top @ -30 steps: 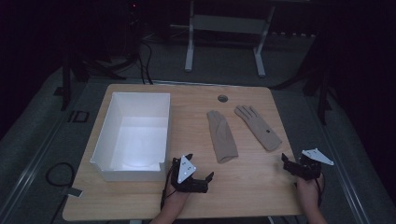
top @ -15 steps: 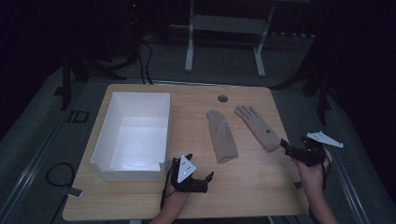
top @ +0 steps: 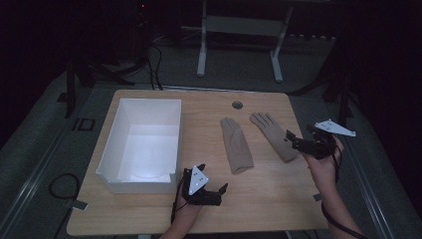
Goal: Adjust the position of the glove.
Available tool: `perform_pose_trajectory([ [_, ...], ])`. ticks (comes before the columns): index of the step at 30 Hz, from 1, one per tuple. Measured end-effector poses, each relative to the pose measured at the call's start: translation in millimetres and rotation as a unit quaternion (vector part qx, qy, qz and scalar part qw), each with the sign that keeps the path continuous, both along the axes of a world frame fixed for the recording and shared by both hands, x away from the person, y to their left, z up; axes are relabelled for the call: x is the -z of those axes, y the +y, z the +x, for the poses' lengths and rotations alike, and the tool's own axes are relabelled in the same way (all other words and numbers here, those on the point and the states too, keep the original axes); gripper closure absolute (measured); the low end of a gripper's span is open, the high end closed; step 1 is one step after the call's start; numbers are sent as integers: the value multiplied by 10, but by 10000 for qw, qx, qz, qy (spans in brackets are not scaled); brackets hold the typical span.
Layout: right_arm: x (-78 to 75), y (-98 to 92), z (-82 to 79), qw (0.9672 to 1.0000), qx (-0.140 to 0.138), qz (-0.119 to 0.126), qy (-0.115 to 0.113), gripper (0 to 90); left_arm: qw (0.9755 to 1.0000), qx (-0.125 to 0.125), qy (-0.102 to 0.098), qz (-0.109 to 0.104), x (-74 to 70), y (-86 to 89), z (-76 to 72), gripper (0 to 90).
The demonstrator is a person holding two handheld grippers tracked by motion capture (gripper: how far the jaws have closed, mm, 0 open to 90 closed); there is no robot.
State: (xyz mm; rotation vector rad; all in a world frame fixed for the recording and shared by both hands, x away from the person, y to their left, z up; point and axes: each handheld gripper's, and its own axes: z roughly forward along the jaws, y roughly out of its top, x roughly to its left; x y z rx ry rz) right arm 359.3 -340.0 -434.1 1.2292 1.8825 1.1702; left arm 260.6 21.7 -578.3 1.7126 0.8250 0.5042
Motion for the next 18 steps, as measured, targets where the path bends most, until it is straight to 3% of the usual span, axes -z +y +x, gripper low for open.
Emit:
perform_pose_trajectory([
  [10,4,338,151,9987,-494,-52,85,168,10000,21,-21,46,-1,-8,-3,1],
  [14,50,491,220,9975,-691,-59,120,187,10000,23,-13,33,-1,-5,-2,1],
  [18,162,691,306,9956,-886,-223,227,240,10000,38,-24,36,-1,-7,-4,1],
])
